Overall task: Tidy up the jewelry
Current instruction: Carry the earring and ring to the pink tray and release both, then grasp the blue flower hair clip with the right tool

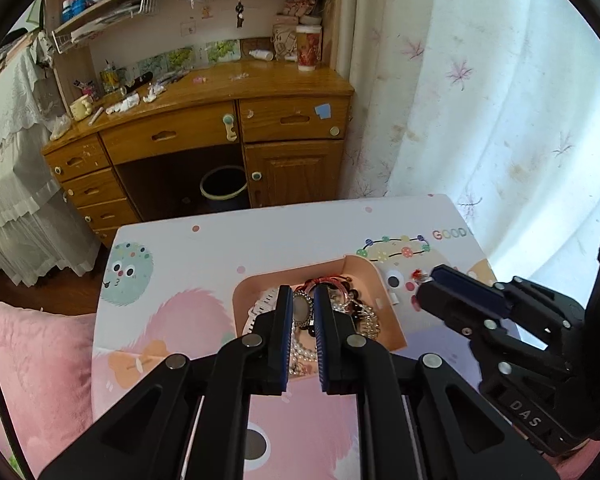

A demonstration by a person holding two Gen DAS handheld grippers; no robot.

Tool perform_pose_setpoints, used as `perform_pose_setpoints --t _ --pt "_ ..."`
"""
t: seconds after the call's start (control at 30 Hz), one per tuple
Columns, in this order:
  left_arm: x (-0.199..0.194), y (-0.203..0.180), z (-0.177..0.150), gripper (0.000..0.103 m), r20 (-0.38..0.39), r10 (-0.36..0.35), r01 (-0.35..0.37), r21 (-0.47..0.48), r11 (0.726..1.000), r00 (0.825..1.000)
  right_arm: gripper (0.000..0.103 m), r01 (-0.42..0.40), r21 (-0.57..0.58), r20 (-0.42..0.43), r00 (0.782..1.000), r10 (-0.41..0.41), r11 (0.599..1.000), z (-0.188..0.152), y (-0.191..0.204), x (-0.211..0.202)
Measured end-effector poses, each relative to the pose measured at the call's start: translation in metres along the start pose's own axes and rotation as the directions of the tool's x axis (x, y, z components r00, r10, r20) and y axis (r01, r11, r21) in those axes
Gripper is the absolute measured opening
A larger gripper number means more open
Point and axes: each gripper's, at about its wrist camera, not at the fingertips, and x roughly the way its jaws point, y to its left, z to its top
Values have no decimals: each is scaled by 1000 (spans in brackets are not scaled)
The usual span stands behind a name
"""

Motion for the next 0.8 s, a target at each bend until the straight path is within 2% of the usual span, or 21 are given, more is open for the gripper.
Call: perform_pose_setpoints --t 0.03,0.1,0.13,0.17,0.23,0.3,0.43,0.5,0.6,0.67,0.8 --pt "6 0 1 26 -28 21 -22 -4 1000 999 19 6 30 -33 999 -5 1000 0 -4 9" --pt "17 3 1 43 -86 60 -61 -12 998 995 41 23 89 -101 995 -14 996 0 -12 25" --pt "18 5 0 51 -96 69 -71 -18 997 993 42 26 121 -119 993 -11 992 -1 -16 30" --pt "18 8 -1 55 -97 74 -77 -24 997 992 43 31 153 -132 991 -11 988 -3 -21 33" --pt "14 15 -5 73 -100 76 -80 -44 996 992 43 41 187 -140 990 -15 981 -8 -25 32" --pt "14 23 -11 82 -136 72 -83 -71 994 988 48 59 208 -151 988 -28 976 -14 -28 29" --pt "20 37 -31 83 -262 57 -90 -116 989 963 60 121 232 -201 977 -74 965 -33 -34 21" --pt "17 42 -44 83 -275 47 -85 -129 988 960 63 145 267 -239 968 -80 953 -44 -37 18" --pt "13 47 -66 89 -301 61 -103 -128 986 952 63 188 325 -298 950 -88 927 -62 -40 18" --pt "14 49 -77 89 -326 72 -111 -104 988 943 63 218 356 -341 936 -91 908 -76 -39 17" --pt "14 50 -97 89 -361 99 -124 -47 991 927 63 263 374 -377 919 -113 889 -96 -30 14"
